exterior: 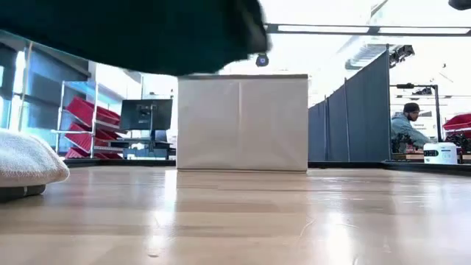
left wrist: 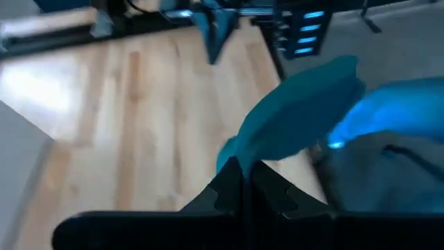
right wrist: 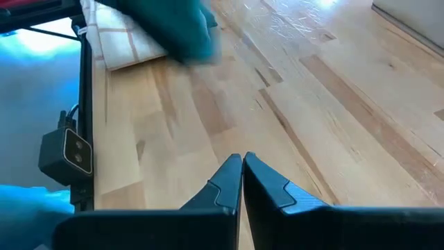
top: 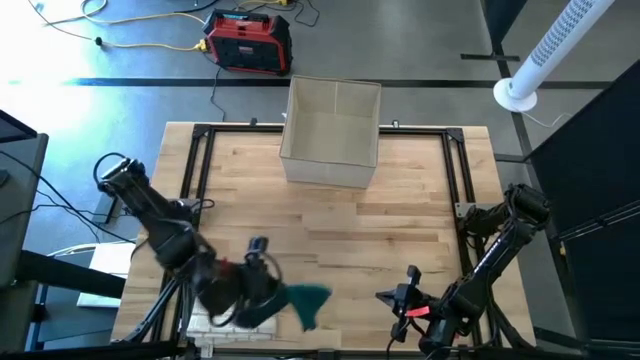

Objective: Fold towel
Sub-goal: Stack the folded green towel on top of the white checkered towel

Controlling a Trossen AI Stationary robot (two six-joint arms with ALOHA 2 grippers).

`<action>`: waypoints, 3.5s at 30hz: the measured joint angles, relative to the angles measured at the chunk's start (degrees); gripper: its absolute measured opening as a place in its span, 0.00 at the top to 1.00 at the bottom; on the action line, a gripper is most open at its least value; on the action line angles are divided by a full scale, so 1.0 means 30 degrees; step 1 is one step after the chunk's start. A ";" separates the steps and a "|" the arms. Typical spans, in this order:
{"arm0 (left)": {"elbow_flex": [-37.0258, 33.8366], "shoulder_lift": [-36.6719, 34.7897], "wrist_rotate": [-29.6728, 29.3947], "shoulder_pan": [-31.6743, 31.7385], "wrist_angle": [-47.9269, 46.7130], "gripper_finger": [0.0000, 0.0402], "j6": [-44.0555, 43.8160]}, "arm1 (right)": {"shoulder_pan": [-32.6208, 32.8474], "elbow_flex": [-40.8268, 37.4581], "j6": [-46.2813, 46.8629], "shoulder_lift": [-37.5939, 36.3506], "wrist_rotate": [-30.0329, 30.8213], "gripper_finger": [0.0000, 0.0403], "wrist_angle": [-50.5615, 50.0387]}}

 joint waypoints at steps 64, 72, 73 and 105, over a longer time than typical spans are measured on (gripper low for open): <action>-0.7159 0.1573 -0.0364 -0.1574 -1.1016 0.49 -1.6458 | -0.4770 0.0000 -0.9513 0.0007 -0.5292 1.00 0.8000; -0.5927 0.1552 0.1209 -0.3382 -0.8360 0.45 -1.7280 | -0.6173 0.0000 -1.1668 0.0426 -0.6570 1.00 1.1738; -0.5927 0.1570 0.1186 -0.3901 -0.7413 0.46 -1.7667 | -0.6468 0.0000 -1.2297 0.0664 -0.7104 1.00 1.2609; -0.6080 0.7539 0.2902 -1.0004 -0.2588 1.00 -2.2874 | -1.3586 1.5360 -0.4599 1.4398 -2.1505 0.43 1.1528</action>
